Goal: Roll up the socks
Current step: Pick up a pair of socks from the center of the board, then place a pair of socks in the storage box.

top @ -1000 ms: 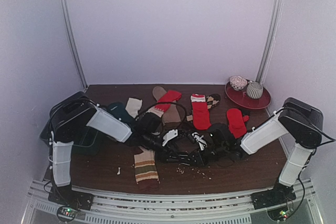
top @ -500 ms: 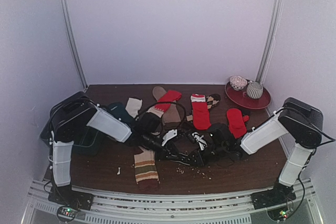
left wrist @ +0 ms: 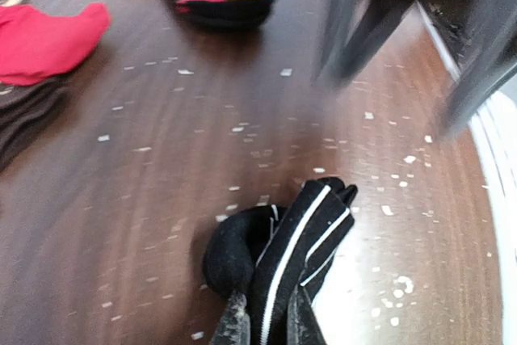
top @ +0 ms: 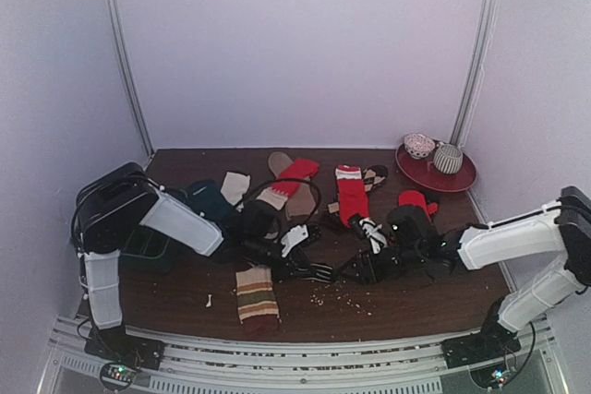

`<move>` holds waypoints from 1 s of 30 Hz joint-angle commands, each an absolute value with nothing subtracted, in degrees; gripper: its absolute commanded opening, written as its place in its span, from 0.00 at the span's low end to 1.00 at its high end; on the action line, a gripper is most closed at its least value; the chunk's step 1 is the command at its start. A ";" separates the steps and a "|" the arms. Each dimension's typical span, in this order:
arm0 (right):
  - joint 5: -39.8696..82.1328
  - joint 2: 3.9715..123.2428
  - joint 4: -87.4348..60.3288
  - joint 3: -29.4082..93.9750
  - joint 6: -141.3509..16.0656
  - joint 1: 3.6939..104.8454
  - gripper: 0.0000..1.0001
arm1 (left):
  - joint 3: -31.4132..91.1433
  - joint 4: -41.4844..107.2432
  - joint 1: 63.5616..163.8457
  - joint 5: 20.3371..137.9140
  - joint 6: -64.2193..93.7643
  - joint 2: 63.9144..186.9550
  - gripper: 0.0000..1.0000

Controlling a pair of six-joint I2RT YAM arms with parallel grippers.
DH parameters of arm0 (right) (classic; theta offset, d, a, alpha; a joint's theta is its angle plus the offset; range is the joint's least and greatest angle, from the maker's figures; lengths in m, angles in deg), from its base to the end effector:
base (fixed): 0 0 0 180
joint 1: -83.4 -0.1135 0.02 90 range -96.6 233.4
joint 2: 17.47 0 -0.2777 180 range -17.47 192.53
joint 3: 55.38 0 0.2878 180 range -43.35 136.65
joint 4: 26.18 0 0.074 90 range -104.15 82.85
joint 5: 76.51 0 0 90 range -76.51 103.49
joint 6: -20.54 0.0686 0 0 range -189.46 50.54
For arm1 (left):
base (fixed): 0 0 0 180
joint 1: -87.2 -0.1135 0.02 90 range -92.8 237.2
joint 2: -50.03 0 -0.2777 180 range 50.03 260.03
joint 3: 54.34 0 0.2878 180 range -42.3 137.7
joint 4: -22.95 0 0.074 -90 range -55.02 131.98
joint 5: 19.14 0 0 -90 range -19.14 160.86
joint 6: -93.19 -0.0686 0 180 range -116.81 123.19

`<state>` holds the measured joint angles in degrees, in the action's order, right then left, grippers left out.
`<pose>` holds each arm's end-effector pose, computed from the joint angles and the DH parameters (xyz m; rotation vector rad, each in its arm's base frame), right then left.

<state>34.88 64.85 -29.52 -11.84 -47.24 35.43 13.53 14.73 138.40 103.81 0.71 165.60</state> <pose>0.1954 0.2541 0.1285 -0.7465 2.2391 1.0595 0.2436 -0.3625 0.0675 1.3483 1.9411 -1.0862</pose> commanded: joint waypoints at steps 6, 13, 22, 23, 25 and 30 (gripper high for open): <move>24.97 41.66 -20.49 -14.50 -48.93 36.17 0.58 | 13.57 20.54 136.32 96.01 -4.94 154.32 0.00; 26.59 41.34 -25.07 -18.04 -49.16 36.27 0.58 | 14.78 33.53 131.57 87.97 -8.68 140.38 0.00; 32.64 47.34 -32.26 -19.21 -49.60 36.83 0.58 | 3.40 36.67 120.06 80.13 -12.99 123.78 0.00; 33.40 47.70 -32.88 -19.31 -49.66 36.97 0.57 | 2.78 36.59 118.27 78.91 -12.31 122.35 0.00; 34.19 48.12 -33.43 -19.53 -50.10 37.19 0.57 | 2.99 37.06 113.04 80.67 -6.87 119.64 0.00; 36.44 49.84 -34.61 -19.50 -51.54 37.74 0.57 | 3.05 40.12 108.36 72.58 0.19 115.82 0.00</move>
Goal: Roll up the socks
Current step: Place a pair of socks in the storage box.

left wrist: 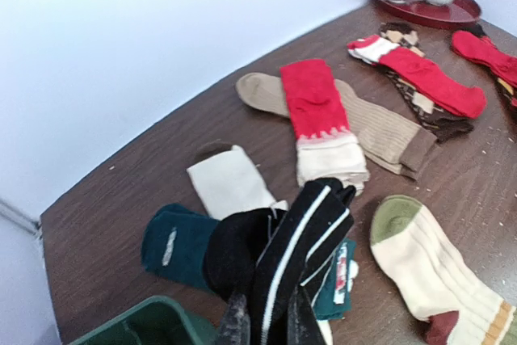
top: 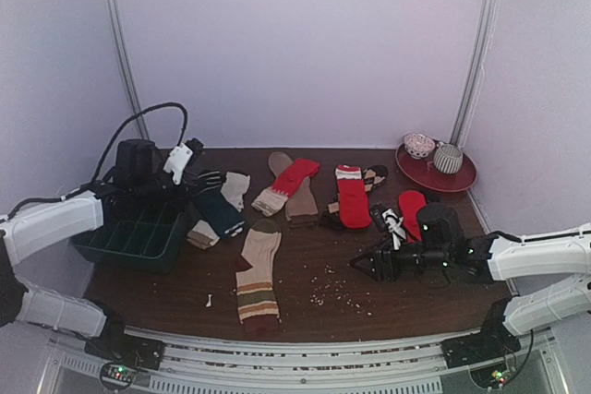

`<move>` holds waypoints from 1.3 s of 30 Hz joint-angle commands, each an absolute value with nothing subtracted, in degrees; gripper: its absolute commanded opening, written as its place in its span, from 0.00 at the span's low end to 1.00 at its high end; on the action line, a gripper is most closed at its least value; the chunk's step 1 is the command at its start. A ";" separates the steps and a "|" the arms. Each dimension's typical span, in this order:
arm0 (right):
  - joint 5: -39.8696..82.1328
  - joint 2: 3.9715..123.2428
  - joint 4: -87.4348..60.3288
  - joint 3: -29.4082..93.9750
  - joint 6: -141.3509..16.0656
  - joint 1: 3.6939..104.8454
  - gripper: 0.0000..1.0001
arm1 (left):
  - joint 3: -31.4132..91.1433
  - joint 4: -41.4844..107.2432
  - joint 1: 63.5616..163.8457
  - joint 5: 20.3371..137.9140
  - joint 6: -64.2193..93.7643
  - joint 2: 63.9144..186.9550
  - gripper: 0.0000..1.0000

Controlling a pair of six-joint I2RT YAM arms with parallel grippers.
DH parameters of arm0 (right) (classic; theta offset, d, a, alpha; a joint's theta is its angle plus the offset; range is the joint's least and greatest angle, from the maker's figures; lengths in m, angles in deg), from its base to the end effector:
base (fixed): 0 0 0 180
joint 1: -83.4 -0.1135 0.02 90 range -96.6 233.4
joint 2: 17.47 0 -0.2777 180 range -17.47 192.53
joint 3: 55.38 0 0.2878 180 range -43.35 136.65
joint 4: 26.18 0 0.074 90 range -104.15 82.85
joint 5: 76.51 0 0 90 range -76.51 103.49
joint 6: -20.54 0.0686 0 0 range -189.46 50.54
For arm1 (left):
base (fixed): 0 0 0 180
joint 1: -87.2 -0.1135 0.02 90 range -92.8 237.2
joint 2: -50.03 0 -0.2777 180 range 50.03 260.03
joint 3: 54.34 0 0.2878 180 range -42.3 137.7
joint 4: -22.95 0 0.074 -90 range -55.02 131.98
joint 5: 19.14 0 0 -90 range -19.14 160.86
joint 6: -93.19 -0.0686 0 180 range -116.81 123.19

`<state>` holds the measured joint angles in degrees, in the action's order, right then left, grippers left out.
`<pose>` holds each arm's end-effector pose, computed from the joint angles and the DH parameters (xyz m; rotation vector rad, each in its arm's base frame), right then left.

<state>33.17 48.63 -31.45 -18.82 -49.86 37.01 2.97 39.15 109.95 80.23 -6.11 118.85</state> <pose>0.1793 0.2217 0.1685 -0.7233 2.0102 1.0558 0.2973 -0.1368 0.2491 0.6666 1.9513 -0.3134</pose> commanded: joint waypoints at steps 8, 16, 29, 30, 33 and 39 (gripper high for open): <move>39.80 51.02 -35.48 -20.40 -50.88 38.03 0.55 | -1.86 38.96 100.57 64.03 14.18 116.58 0.00; 38.11 48.58 -35.08 -21.05 -51.00 38.19 0.55 | -2.34 40.41 100.48 62.46 24.90 119.87 0.00; 38.63 51.06 -35.44 -20.58 -51.09 38.23 0.55 | -3.52 42.22 100.40 56.08 33.59 122.62 0.00; 38.63 51.12 -35.46 -20.65 -51.09 38.29 0.55 | -3.73 41.55 100.47 55.93 33.65 122.64 0.00; 38.71 51.46 -35.58 -20.68 -51.08 38.26 0.55 | -3.30 40.55 100.43 56.48 33.14 124.47 0.00; 38.96 52.26 -35.86 -20.60 -51.09 38.30 0.55 | -1.79 39.18 100.47 59.05 31.59 130.22 0.00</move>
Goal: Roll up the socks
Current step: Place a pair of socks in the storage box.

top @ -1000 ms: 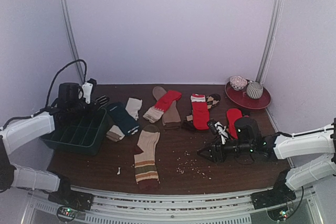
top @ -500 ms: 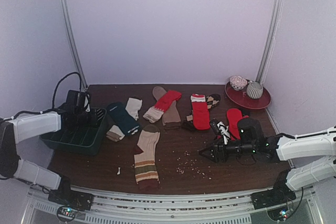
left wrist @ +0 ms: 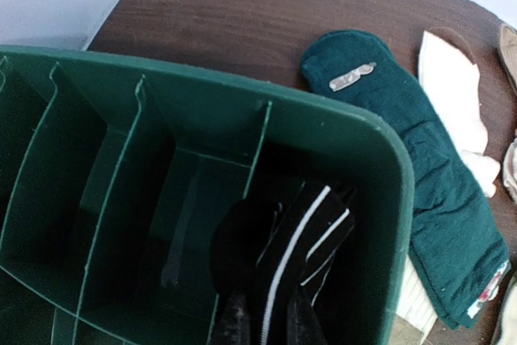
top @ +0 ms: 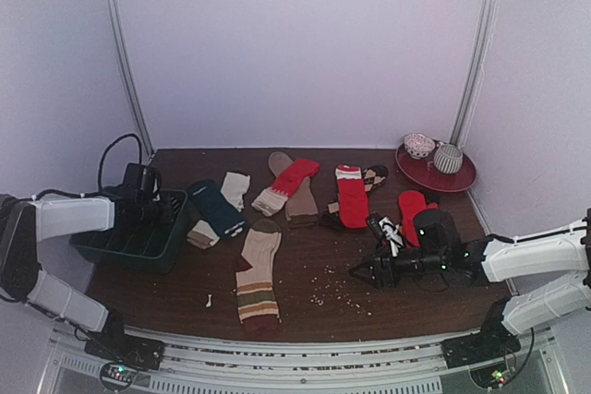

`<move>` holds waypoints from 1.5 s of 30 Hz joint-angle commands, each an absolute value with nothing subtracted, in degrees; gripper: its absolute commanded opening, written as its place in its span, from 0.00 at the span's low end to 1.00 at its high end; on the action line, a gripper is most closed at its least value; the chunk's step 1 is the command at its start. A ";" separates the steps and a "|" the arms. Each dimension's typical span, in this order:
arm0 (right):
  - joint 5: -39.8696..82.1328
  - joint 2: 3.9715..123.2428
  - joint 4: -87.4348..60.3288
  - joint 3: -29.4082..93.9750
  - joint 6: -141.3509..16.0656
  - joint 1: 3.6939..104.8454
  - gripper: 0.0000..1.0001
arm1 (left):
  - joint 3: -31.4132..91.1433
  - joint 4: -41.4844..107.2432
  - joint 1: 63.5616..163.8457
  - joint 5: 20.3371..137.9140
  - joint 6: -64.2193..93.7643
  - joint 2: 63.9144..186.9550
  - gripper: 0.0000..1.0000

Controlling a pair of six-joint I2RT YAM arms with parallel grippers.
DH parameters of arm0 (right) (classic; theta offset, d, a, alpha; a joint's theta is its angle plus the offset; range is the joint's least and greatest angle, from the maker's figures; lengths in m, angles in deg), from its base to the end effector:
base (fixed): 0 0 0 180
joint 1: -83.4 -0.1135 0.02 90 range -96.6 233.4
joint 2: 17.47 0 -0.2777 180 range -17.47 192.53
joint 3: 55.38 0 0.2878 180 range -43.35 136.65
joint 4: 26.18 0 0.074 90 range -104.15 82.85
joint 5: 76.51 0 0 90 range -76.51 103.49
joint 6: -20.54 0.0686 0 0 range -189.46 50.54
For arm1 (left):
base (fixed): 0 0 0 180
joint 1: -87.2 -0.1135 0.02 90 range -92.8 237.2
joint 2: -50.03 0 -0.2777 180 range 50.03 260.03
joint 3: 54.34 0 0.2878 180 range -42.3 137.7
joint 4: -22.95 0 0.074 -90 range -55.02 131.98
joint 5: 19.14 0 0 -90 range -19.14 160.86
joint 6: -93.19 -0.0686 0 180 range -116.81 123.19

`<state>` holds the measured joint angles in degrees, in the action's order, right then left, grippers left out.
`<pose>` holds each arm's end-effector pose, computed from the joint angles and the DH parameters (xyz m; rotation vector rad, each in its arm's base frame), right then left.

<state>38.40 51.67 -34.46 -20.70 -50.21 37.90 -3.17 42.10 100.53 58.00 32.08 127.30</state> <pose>0.1761 0.2204 0.1501 -0.7797 2.0358 1.1230 0.3114 -0.0581 0.1577 -0.4235 2.2991 -0.1007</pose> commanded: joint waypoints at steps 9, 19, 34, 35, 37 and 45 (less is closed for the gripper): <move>39.15 52.96 -36.29 -20.72 -50.99 38.33 0.55 | 1.65 41.54 100.44 58.35 29.56 134.68 0.00; 39.33 52.60 -36.30 -20.85 -50.91 38.48 0.54 | 8.59 48.68 100.43 56.85 26.57 141.86 0.00; 40.29 50.83 -37.96 -22.31 -50.13 38.59 0.54 | 11.46 52.70 100.44 57.72 25.33 148.21 0.24; 40.25 50.68 -38.04 -22.30 -50.12 38.60 0.54 | 11.15 52.03 100.39 57.96 25.47 147.42 0.28; 40.21 50.40 -38.05 -22.49 -50.12 38.65 0.54 | 10.46 50.51 100.42 58.01 25.54 145.05 0.36; 40.17 50.13 -38.25 -22.61 -50.03 38.68 0.54 | 14.12 52.01 100.45 58.45 23.79 140.11 0.37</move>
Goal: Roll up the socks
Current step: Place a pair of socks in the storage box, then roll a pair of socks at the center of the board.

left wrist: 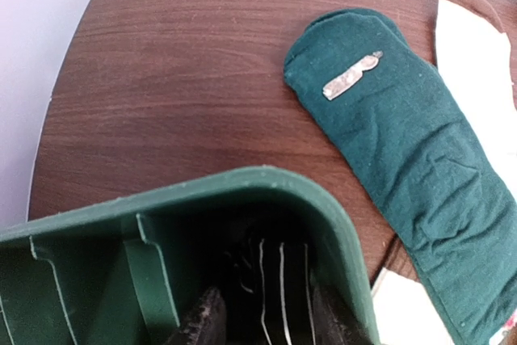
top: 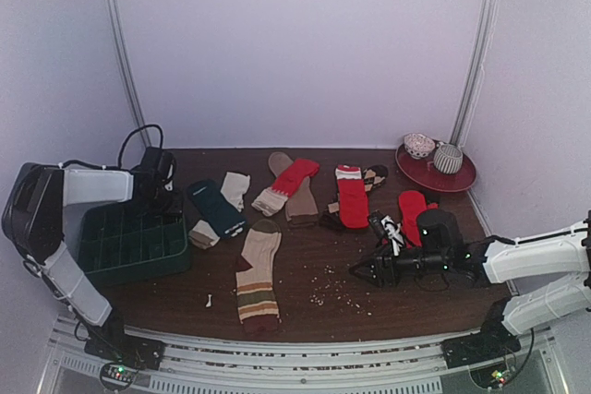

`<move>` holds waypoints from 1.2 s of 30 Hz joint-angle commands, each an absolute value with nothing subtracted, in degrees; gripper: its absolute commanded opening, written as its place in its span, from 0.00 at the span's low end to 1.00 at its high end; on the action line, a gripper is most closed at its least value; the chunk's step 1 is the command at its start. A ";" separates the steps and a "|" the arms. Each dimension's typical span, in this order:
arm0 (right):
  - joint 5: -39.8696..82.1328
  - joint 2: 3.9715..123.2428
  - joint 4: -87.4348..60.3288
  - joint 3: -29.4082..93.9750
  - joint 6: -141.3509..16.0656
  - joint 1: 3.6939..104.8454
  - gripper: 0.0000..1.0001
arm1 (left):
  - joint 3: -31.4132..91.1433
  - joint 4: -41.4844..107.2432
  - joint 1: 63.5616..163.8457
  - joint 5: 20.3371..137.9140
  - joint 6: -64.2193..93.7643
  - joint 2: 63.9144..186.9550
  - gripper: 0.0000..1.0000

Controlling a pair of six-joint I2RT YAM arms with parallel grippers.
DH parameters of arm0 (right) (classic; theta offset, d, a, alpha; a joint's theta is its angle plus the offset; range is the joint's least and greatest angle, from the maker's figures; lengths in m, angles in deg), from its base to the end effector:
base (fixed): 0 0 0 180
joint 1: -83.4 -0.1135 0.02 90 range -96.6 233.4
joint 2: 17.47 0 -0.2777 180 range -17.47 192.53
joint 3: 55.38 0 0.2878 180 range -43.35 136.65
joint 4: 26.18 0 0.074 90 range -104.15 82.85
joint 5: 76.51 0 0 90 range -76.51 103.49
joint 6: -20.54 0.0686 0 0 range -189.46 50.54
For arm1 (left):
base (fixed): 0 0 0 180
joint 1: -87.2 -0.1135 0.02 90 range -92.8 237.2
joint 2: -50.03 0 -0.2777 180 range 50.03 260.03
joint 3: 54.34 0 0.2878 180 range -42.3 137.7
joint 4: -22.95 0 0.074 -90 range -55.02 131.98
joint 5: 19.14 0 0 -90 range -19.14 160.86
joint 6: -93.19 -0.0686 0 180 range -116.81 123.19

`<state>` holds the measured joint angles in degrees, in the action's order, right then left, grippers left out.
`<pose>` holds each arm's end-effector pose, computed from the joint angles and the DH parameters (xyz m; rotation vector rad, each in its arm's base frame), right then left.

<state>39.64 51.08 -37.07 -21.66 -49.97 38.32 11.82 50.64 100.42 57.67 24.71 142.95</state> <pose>0.1753 0.2186 0.1526 -0.7809 1.9944 1.1513 0.3667 -0.0701 0.1467 -0.2716 2.4706 0.0364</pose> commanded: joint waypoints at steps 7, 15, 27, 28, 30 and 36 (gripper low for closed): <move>39.85 49.98 -37.80 -22.28 -50.28 38.66 0.54 | 15.63 53.76 100.45 58.50 23.57 137.37 0.39; 39.47 50.14 -37.07 -21.86 -50.68 38.72 0.55 | 15.69 54.84 100.44 59.11 23.75 131.59 0.42; 37.30 52.01 -33.92 -19.92 -50.78 38.75 0.56 | 12.03 50.20 108.57 62.25 26.47 127.43 0.29; 37.33 52.31 -33.73 -19.75 -50.39 38.70 0.56 | 11.58 49.42 110.63 61.89 27.32 127.88 0.29; 37.31 52.44 -33.60 -19.98 -49.43 38.75 0.56 | 10.34 47.73 114.30 61.21 29.06 128.82 0.29; 35.85 50.30 -32.30 -21.46 -47.03 38.72 0.56 | 2.51 39.46 119.71 61.84 36.46 129.23 0.24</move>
